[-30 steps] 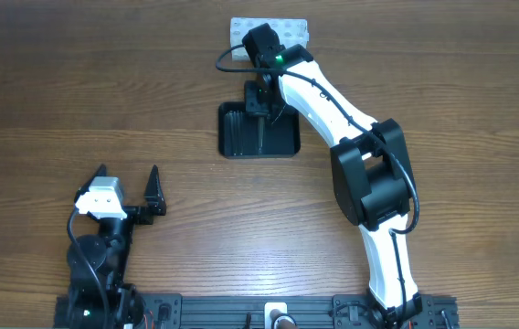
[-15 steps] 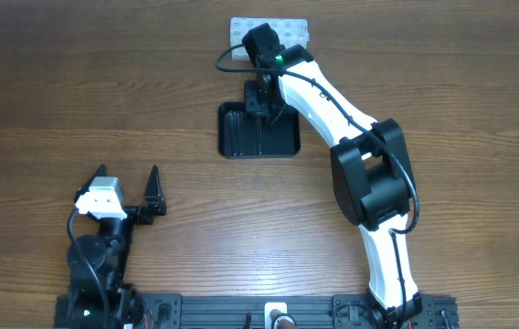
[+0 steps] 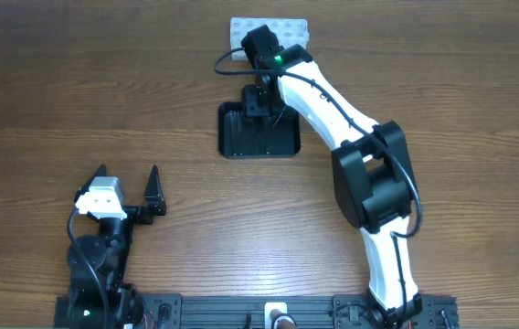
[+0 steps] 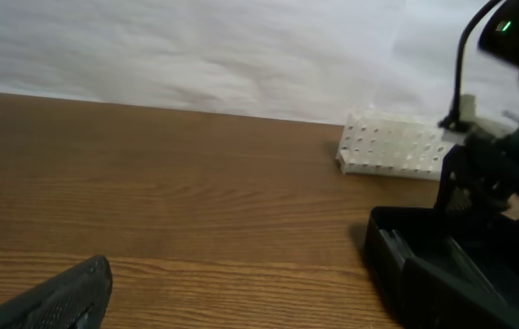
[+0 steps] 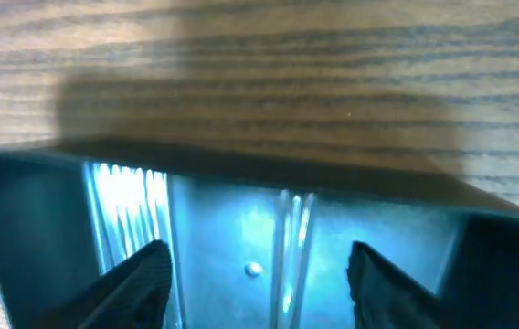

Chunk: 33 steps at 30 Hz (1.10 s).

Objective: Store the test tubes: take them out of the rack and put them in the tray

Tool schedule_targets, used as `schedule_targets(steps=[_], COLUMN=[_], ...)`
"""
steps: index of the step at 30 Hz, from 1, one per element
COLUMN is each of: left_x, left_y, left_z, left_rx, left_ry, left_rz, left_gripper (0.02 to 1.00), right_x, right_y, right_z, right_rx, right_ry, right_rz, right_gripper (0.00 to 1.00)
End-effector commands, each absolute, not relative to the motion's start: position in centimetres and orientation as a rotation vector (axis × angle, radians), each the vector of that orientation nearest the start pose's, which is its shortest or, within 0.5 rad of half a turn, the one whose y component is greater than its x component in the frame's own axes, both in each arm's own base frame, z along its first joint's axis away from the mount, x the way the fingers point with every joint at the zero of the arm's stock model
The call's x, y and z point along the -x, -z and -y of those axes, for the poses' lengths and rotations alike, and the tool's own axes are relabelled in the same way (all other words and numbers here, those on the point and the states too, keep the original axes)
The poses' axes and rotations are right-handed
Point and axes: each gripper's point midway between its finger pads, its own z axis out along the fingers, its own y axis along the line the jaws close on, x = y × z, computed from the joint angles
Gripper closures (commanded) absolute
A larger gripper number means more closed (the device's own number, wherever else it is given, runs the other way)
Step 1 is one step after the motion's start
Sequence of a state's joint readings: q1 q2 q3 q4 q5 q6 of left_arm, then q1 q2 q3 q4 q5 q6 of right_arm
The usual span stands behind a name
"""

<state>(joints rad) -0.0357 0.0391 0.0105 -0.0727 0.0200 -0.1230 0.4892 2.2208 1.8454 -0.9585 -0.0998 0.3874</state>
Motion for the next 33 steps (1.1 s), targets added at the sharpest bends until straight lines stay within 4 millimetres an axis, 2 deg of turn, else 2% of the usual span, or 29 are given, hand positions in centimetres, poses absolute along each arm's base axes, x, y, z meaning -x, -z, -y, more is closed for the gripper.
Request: schedule_targets(steps=[1, 4, 7, 9, 11, 15, 21, 25, 33], left_x=[-24.7, -24.7, -24.7, -24.7, -24.7, -24.7, -24.7, -24.7, -24.7], left_y=[-15.0, -15.0, -15.0, -15.0, -15.0, -15.0, -15.0, -15.0, -15.0], left_z=[1.3, 1.3, 1.3, 1.3, 1.3, 1.3, 1.3, 1.3, 1.3], left_rx=[0.045, 0.045, 0.045, 0.045, 0.045, 0.045, 0.045, 0.045, 0.045], left_ry=[0.134, 0.134, 0.134, 0.134, 0.134, 0.134, 0.134, 0.134, 0.134], left_rz=[-1.676, -1.676, -1.676, -1.676, -1.676, -1.676, -1.676, -1.676, -1.676], left_gripper=[0.020, 0.018, 0.018, 0.020, 0.018, 0.020, 0.018, 0.018, 0.018], right_x=[-42.9, -44.4, -46.5, -48.3, -49.9, -53.6, -58.2, -59.9, -62.2], right_y=[-14.9, -18.9, -22.0, -23.3, -23.7, -22.4, -18.2, -16.1, -13.5], right_z=[-24.5, -22.5, -20.4, -19.4, -18.9, -18.3, -16.2, -15.2, -13.7], right_rx=[0.246, 0.182, 0.100, 0.098, 0.127, 0.150, 0.095, 0.064, 0.019], right_ry=[-0.328, -0.237, -0.128, -0.069, -0.037, -0.006, 0.045, 0.056, 0.064], right_rz=[-2.718, -2.583, -2.445, -2.358, -2.301, -2.232, -2.191, -2.179, -2.148], right_gripper=[0.294, 0.215, 0.112, 0.062, 0.036, 0.016, 0.012, 0.009, 0.018])
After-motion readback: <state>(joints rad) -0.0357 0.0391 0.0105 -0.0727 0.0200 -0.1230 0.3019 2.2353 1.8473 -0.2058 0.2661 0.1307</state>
